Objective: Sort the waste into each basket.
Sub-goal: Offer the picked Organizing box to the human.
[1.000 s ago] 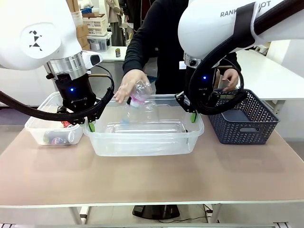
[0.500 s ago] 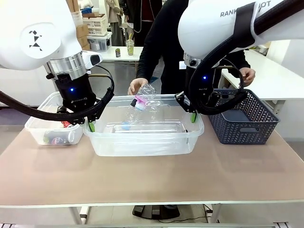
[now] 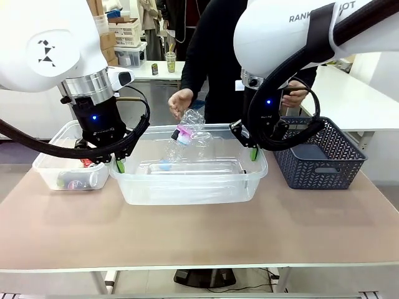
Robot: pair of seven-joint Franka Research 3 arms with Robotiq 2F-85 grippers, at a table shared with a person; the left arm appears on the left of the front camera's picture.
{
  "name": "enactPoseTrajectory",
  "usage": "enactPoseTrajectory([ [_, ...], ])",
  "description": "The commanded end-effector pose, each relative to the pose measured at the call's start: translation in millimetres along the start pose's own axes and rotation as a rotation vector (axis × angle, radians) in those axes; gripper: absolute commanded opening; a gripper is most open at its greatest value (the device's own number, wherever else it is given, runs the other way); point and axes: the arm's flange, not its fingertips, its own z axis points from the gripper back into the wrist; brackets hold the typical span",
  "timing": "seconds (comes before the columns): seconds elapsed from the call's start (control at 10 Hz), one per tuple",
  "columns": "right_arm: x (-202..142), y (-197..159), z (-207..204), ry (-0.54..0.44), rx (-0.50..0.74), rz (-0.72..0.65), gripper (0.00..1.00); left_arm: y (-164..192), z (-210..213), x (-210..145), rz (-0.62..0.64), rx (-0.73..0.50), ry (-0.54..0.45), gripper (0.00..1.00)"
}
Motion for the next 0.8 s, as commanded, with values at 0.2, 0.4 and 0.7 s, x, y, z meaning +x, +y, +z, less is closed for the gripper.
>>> enactPoseTrajectory([
  [0.2, 41, 17, 4, 0.029, -0.036, 0.065, 0.05, -16, -5, 33, -0.074, -0.001, -0.038, 0.06],
  [0.4, 118, 39, 6, 0.034, -0.057, -0.013, 0.05, -52, -23, 106, -0.046, 0.044, -0.149, 0.06],
  [0.7, 148, 45, -9, 0.079, -0.03, -0.035, 0.05, -63, -31, 154, 0.048, 0.013, -0.14, 0.06],
])
